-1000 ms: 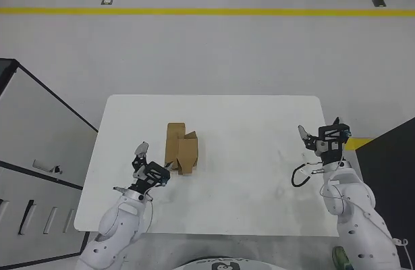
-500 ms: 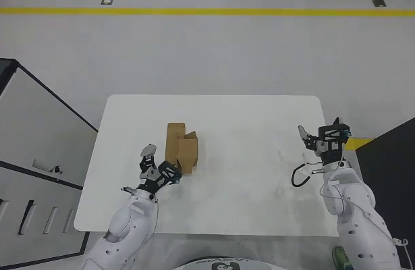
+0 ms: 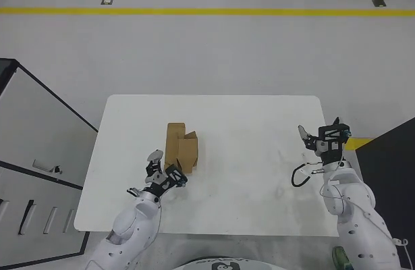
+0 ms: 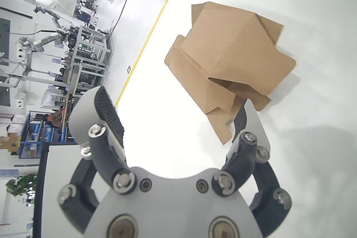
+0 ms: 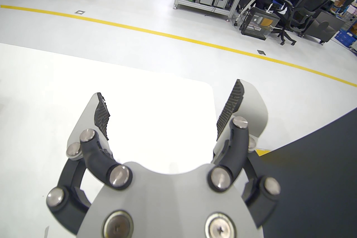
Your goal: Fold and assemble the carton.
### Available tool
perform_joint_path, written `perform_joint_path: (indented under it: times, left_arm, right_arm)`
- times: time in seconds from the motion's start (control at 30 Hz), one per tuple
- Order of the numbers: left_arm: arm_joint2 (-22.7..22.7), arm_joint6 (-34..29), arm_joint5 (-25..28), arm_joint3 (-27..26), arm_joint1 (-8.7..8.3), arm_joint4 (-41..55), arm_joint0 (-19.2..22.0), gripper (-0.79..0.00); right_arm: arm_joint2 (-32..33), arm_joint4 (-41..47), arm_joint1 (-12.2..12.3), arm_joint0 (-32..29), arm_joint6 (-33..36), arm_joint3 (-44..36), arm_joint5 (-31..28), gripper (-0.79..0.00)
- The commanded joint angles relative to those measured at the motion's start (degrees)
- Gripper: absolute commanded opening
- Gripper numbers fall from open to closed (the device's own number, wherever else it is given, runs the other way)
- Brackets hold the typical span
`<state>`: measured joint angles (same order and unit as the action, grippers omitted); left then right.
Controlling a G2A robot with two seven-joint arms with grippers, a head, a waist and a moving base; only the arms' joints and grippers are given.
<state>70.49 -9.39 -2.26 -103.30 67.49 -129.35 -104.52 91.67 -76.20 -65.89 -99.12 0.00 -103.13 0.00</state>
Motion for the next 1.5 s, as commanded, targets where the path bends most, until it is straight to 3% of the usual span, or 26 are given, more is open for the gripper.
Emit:
perform_joint_path:
  times: [0.0, 0.5, 0.6, 0.77, 0.9, 1.2, 1.47]
  left_arm:
    - [-0.5, -1.1, -0.4, 0.7, 0.14, -0.8, 0.2, 0.000]
    - [-2.8, -3.4, -4.3, 4.2, 1.36, 1.7, 2.5, -0.003]
    - [-3.0, -3.1, -4.4, 4.8, 1.49, 1.9, 2.8, -0.123]
    - [-3.5, -3.1, -4.6, 6.5, 1.76, 1.6, 3.7, -0.175]
    - [-4.0, -3.3, -5.0, 7.2, 2.02, 2.1, 4.3, -0.314]
    - [-5.1, -3.2, -5.2, 8.9, 2.47, 1.6, 5.1, -0.311]
    - [-6.0, -3.9, -6.0, 9.8, 2.96, 1.4, 6.0, -0.397]
  right_arm:
    - [0.0, 0.0, 0.0, 0.0, 0.0, 0.0, 0.0, 0.000]
    - [0.0, 0.0, 0.0, 0.0, 0.0, 0.0, 0.0, 0.000]
    - [0.0, 0.0, 0.0, 0.0, 0.0, 0.0, 0.0, 0.000]
    - [0.0, 0.0, 0.0, 0.0, 0.0, 0.0, 0.0, 0.000]
    - [0.0, 0.0, 0.0, 0.0, 0.0, 0.0, 0.0, 0.000]
    - [0.0, 0.0, 0.0, 0.0, 0.0, 0.0, 0.0, 0.000]
    - [0.0, 0.0, 0.0, 0.0, 0.0, 0.0, 0.0, 0.000]
